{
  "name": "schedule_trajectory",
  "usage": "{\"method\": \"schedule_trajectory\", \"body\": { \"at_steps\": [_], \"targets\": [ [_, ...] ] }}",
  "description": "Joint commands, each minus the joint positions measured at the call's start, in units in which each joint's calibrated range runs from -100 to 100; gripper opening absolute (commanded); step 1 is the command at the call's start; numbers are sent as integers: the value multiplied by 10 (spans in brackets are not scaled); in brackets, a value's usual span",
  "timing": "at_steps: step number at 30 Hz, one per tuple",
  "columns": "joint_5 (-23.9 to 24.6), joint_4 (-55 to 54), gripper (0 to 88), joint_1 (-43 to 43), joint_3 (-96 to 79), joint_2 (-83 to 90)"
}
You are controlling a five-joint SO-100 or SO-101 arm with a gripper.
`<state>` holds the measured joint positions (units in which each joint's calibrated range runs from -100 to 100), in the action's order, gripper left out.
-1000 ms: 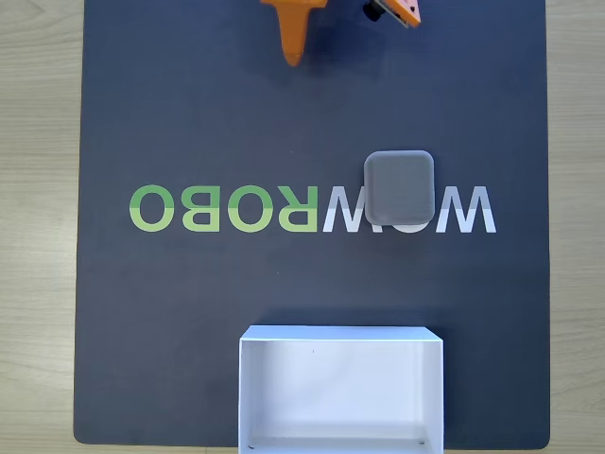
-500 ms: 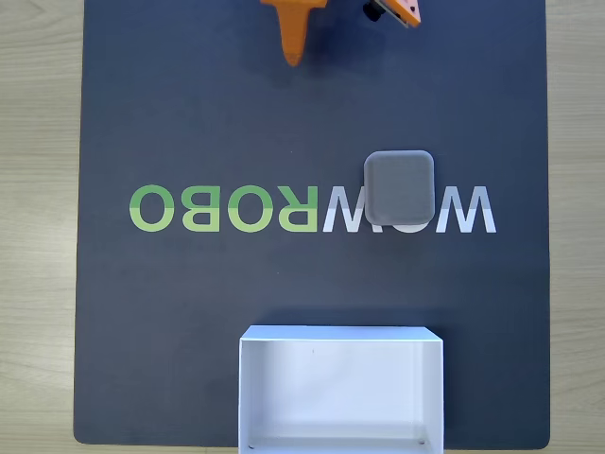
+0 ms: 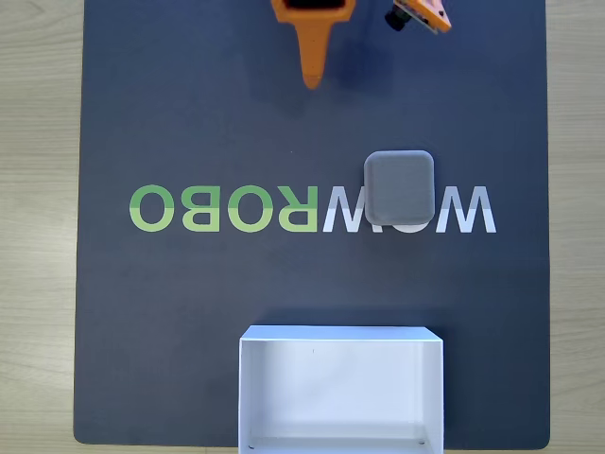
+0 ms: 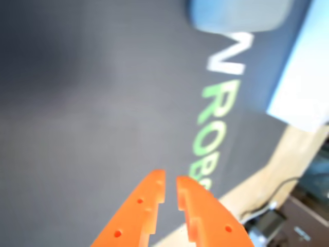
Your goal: Grab the usb to bin
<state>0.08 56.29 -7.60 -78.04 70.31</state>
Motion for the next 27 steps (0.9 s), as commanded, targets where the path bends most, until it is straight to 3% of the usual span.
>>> {"method": "schedule_trajectory", "body": {
  "at_steps": [1,7,15,21,27],
  "targets": [
    [4,-54,29,14,106,-131],
    [4,-41,29,102,277,-337],
    [7,92,26,201,564,-607],
    [102,159,29,210,723,-737],
    [157,217,29,208,834,-823]
  ]
}}
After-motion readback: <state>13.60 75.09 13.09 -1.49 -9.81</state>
